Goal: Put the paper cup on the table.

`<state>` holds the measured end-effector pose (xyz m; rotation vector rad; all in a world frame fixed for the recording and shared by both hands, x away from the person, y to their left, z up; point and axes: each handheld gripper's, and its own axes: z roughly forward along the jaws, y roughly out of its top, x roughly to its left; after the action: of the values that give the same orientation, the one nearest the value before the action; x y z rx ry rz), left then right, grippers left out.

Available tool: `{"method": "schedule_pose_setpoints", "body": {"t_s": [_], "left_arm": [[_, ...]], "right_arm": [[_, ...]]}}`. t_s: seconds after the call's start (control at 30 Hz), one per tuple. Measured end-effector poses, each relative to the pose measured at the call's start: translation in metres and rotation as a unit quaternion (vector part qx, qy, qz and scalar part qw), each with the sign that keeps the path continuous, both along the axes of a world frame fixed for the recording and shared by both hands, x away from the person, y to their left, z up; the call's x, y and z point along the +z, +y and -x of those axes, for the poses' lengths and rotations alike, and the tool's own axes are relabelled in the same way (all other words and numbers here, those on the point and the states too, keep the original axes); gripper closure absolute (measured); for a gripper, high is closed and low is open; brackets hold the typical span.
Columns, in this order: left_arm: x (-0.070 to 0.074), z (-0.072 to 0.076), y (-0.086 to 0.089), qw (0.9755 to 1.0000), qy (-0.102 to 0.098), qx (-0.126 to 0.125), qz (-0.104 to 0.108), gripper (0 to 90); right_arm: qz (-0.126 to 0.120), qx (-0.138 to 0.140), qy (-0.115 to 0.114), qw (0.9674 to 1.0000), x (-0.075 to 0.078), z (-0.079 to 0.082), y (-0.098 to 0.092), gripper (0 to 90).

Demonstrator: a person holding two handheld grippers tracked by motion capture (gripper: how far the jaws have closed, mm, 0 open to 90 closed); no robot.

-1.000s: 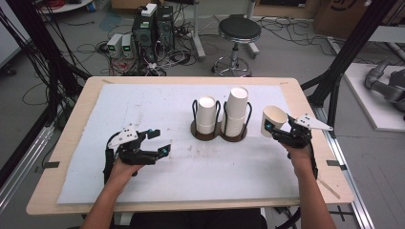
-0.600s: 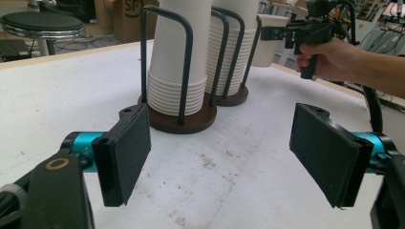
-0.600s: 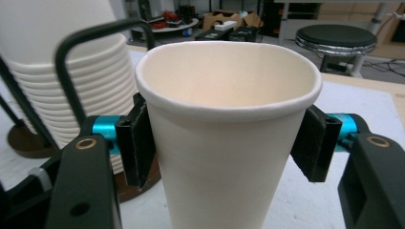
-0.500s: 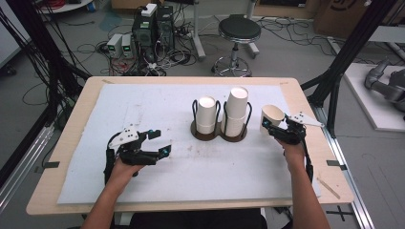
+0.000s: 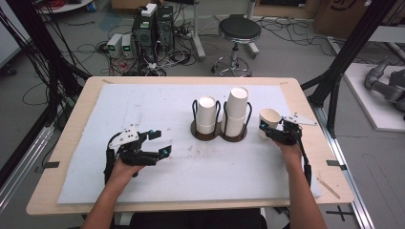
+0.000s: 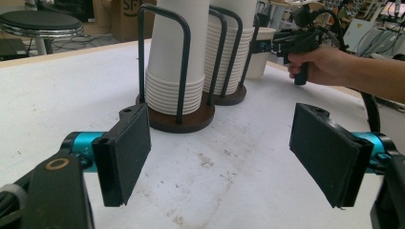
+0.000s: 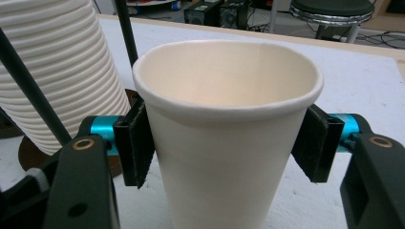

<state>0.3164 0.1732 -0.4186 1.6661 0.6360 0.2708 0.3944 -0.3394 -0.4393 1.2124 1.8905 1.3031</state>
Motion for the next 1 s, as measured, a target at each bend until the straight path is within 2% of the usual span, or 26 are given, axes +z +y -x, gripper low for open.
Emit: {"method": "schedule_pose_setpoints", "body": {"t_s": [0.17,0.3,0.37,0.67,1.0], "left_arm": [[0.000,0.000,0.000,1.0000,0.001,-0.001,0.000,22.0],[0.000,0.000,0.000,1.0000,0.001,-0.001,-0.001,22.0],[0.000,0.000,0.000,1.0000,0.001,-0.001,0.000,22.0],[0.001,0.001,0.001,1.0000,0.000,-0.002,0.002,22.0],[0.001,0.002,0.003,1.0000,0.001,-0.001,0.003,22.0]], "right_arm": [[-0.005,0.003,0.006,1.0000,-0.001,0.003,-0.004,30.2],[0.001,0.006,0.005,1.0000,-0.002,0.006,-0.006,25.5],[0.002,-0.003,0.016,0.9999,-0.004,0.006,-0.007,20.8],[-0.012,-0.001,0.023,0.9997,-0.004,0.010,-0.010,20.7],[-0.003,0.011,0.025,0.9996,-0.004,0.017,-0.011,20.7]]}}
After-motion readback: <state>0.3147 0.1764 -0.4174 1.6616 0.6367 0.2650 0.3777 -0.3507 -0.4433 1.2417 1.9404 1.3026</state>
